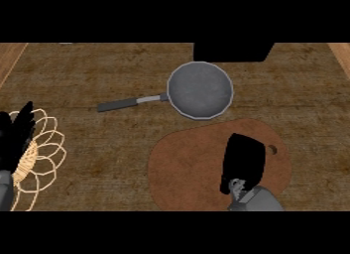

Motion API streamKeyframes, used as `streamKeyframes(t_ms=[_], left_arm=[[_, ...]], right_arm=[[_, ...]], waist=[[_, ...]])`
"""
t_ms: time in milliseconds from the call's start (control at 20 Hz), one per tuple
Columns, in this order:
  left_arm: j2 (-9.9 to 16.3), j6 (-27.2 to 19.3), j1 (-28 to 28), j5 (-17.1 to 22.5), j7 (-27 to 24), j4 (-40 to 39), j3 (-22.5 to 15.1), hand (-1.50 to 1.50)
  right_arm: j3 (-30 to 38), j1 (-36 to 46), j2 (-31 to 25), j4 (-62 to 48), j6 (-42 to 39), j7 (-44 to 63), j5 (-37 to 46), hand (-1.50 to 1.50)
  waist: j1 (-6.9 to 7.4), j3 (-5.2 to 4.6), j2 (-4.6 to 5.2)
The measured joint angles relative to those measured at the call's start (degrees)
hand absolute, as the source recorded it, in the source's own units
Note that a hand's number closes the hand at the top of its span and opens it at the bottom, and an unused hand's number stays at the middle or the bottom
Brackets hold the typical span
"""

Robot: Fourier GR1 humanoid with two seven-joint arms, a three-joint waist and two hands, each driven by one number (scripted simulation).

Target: Pick the bell pepper from the cutting board and place it in the pan

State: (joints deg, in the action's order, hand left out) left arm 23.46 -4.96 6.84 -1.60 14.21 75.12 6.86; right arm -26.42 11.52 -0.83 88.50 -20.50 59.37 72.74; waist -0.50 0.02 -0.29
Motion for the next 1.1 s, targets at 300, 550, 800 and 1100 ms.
streamKeyframes(t_ms=[300, 550, 800, 1100], left_arm=[[-0.39, -0.75, -1.93, -0.37, -0.74, -0.07, 0.35, 0.00], [-0.56, -0.76, -2.23, -0.56, -0.93, 0.46, 0.28, 0.00], [-0.56, -0.48, -0.85, -0.82, 0.05, 0.59, 0.08, 0.00], [-1.23, -0.21, -0.61, -1.61, 0.17, 1.26, -0.80, 0.00]], right_arm=[[-0.61, -13.20, 0.21, 11.32, 8.65, 6.34, -0.45, 1.50], [-6.78, -16.25, 0.26, 19.82, 13.15, 7.70, 12.71, 1.50], [-13.47, -14.28, 0.25, 25.95, 14.80, 8.73, 23.51, 1.50], [-13.70, -6.29, 0.17, 24.67, 15.61, 10.53, 24.38, 1.50]], waist=[[-1.68, -0.06, -0.56], [-1.30, -0.11, -0.62], [-0.50, -0.10, -0.29], [0.79, -0.06, 0.18]])
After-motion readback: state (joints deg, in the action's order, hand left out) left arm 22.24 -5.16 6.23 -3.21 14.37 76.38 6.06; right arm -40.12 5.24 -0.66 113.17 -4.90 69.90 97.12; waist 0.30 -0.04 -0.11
